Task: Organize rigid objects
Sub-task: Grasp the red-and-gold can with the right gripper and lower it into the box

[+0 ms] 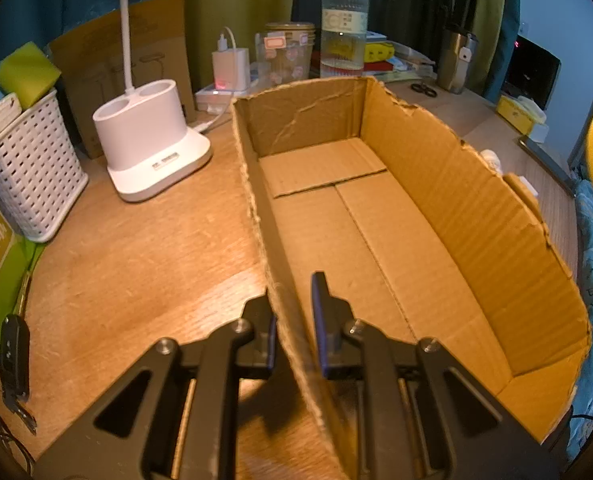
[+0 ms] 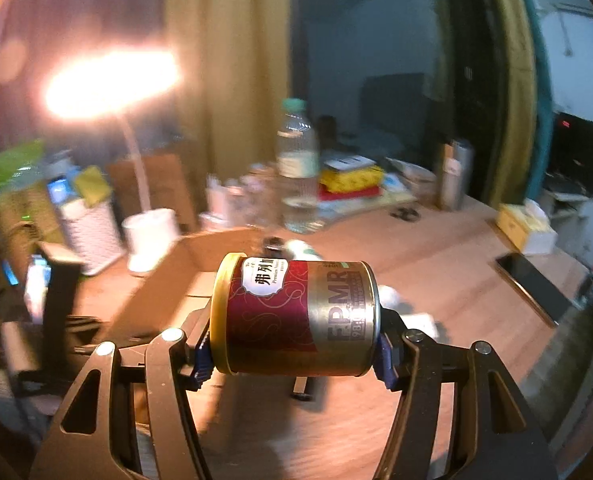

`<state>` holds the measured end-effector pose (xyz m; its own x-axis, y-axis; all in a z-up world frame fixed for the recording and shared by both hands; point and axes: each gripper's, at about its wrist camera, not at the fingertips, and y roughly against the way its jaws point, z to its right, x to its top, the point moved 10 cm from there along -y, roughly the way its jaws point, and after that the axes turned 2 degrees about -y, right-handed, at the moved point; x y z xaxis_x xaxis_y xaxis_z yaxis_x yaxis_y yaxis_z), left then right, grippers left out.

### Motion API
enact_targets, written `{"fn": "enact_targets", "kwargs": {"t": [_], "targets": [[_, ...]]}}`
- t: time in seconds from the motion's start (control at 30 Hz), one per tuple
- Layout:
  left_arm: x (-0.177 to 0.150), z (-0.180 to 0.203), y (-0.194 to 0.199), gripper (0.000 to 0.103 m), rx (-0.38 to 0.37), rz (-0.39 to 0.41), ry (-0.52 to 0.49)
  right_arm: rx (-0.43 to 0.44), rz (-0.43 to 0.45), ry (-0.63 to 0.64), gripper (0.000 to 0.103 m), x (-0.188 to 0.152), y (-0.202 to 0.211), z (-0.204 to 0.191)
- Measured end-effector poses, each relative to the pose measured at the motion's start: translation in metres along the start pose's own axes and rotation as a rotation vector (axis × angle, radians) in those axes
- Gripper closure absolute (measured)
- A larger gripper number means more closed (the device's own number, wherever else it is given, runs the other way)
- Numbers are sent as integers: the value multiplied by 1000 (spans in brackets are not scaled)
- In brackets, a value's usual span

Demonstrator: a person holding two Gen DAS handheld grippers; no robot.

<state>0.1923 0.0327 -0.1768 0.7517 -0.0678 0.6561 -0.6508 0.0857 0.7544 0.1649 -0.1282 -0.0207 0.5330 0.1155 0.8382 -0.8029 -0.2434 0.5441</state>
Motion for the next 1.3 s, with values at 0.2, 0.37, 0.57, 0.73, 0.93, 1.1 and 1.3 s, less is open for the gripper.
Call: {"fn": "enact_targets", "kwargs": {"t": [0.2,0.37,0.57,0.73,0.93,1.1,1.3], "targets": [[0,-1,0,88,0,1,4,106,-8,66,38,-3,3,-50],[0,-1,0,88,0,1,4,155,-42,74,38,-13,-6,-69],[0,-1,0,88,0,1,3,166,-108,55,38,-30,-19,-73],[0,-1,0,88,1,1,4,197,-172,31,38,-45,-29,-75],[0,-2,0,88,0,0,8,235,-221,11,38,-53,-31,-77],[0,-3,0,88,0,0,9,260,-218,3,34,-53,-27,-75],[0,-2,0,88,1,0,9,249,-166,-16,29,-41,-20,-67]]}}
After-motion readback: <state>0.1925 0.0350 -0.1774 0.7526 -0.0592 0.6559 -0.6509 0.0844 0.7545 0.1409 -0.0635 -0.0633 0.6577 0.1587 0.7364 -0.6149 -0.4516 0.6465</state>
